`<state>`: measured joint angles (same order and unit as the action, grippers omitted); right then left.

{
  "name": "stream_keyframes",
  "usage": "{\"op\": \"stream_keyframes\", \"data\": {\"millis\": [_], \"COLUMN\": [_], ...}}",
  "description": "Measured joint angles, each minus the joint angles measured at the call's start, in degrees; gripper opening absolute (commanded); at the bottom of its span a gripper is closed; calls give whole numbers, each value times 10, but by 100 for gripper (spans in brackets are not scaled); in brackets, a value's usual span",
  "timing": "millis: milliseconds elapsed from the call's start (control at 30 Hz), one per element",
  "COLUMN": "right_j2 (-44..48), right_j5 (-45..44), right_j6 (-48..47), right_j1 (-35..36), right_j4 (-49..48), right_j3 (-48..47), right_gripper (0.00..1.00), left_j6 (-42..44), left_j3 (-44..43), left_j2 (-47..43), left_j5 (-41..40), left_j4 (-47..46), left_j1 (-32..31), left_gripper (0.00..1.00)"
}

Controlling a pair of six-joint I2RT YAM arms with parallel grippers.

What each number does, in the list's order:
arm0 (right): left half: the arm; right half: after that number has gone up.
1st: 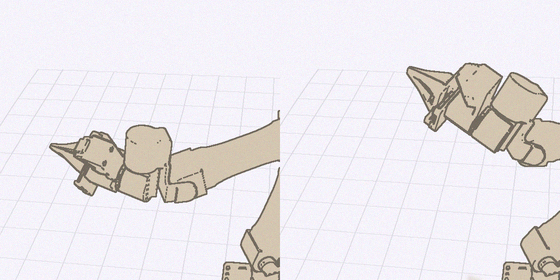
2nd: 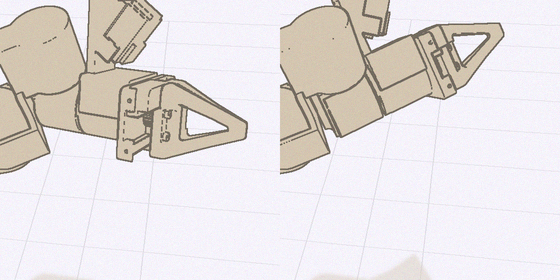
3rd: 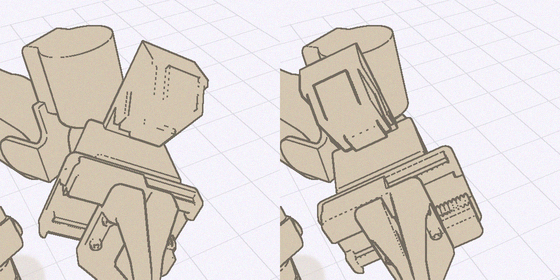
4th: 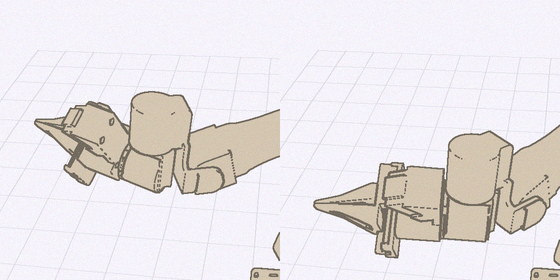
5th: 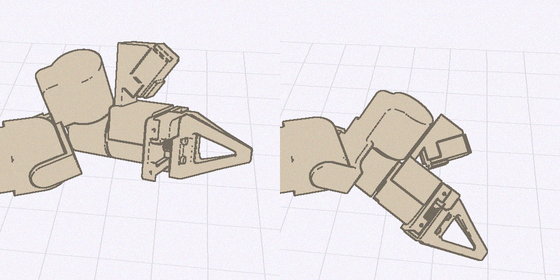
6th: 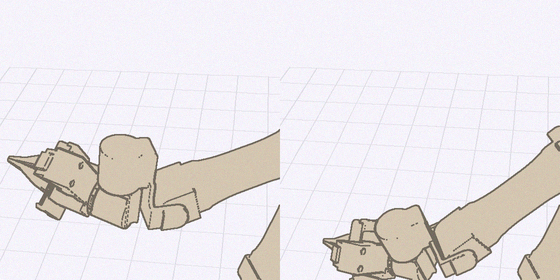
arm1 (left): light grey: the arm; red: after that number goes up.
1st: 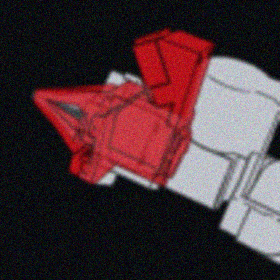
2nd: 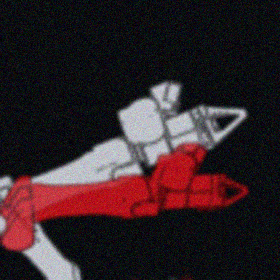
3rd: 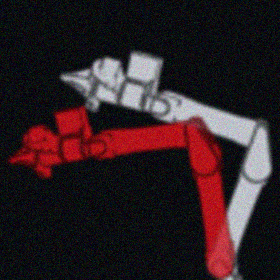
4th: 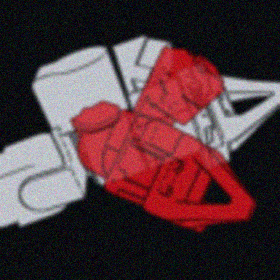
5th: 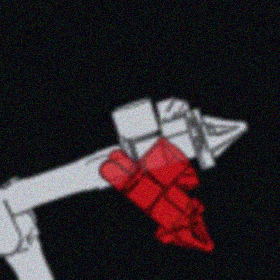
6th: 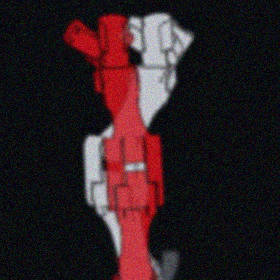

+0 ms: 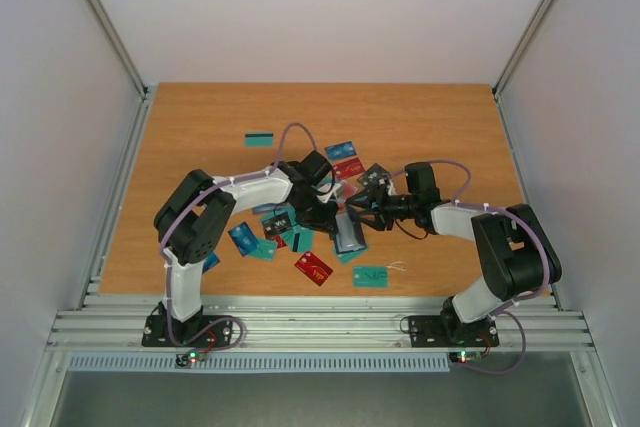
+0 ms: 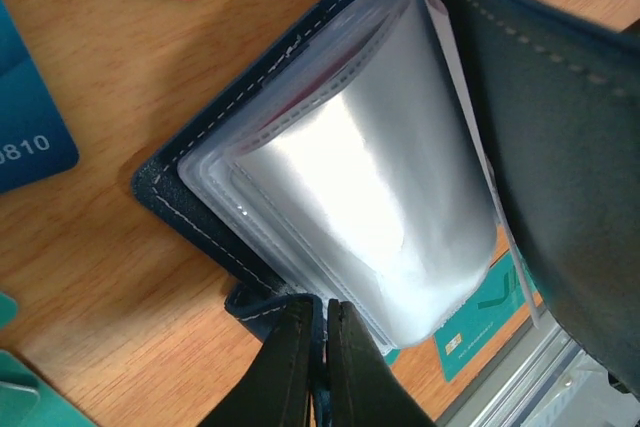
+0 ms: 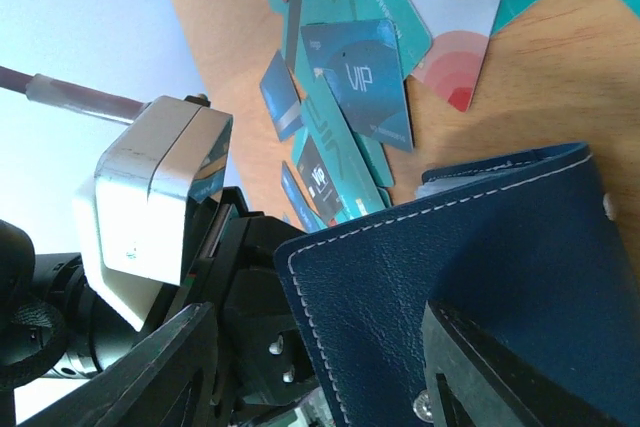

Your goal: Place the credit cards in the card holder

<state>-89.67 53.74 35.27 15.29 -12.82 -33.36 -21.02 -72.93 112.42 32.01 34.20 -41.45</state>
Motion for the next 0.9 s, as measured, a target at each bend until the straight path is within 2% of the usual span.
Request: {"op": "stream_keyframes", "data": {"millis": [333,600,900], "right_j2": [-21,-90,-80], "right_j5": [0,2,-5], "right_j6": [22,0,-61], "right_j1": [40,42,43], "right_j4": [-33,-53,-5], "right_j3": [-1,1,-10], "right_gripper": [54,52,52], "left_j6": [0,-7,-42], "left_j3": [4,18,13], "left_j2": [0,-8,-52], "left_j5": [3,-11,-44], "left_j4": [-4,3,38], "left_j1": [2,4,2], "left_gripper": [1,1,2]}}
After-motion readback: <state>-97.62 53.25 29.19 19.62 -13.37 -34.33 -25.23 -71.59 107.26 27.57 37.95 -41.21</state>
